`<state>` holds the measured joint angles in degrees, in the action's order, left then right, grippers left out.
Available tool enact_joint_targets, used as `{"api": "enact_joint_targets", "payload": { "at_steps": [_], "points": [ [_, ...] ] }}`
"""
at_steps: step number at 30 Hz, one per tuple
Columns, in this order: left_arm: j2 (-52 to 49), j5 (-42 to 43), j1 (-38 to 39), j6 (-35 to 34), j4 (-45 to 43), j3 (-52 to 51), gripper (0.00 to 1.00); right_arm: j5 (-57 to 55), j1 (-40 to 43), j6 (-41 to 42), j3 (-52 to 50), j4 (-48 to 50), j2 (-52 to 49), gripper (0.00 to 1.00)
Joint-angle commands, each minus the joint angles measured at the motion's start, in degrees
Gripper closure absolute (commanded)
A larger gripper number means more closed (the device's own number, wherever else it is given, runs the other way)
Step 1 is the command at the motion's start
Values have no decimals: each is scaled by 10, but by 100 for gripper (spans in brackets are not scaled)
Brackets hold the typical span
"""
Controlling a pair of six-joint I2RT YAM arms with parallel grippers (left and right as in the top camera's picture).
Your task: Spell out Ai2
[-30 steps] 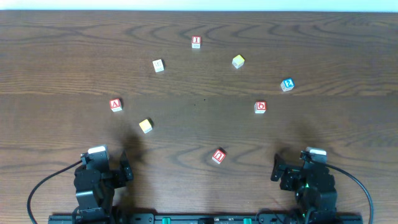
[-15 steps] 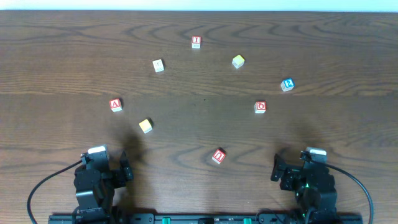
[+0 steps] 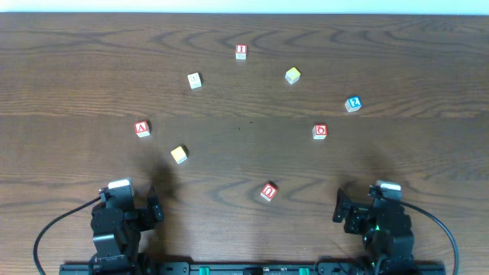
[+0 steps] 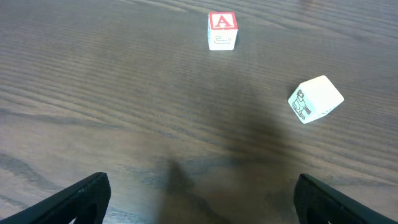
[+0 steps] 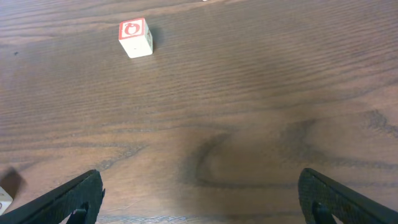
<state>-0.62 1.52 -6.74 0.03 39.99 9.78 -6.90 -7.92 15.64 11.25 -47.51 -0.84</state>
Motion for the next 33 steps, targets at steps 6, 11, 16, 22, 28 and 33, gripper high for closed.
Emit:
{"api": "enact_joint_targets", "payload": {
  "at_steps": [6, 11, 16, 22, 28, 33],
  "points": [
    [4, 0, 0, 2, 3, -6, 5, 3, -3, -9, -8, 2, 5, 1],
    [4, 0, 0, 2, 3, -6, 5, 24, -3, 57, -8, 19, 5, 1],
    [4, 0, 0, 2, 3, -6, 5, 120, -3, 212, -8, 50, 5, 1],
    [4, 0, 0, 2, 3, -6, 5, 194, -3, 307, -8, 52, 5, 1],
    [4, 0, 0, 2, 3, -6, 4, 302, -3, 311, -8, 184, 5, 1],
    [4, 0, 0, 2, 3, -6, 5, 329, -3, 310, -8, 377, -29, 1]
  ]
}}
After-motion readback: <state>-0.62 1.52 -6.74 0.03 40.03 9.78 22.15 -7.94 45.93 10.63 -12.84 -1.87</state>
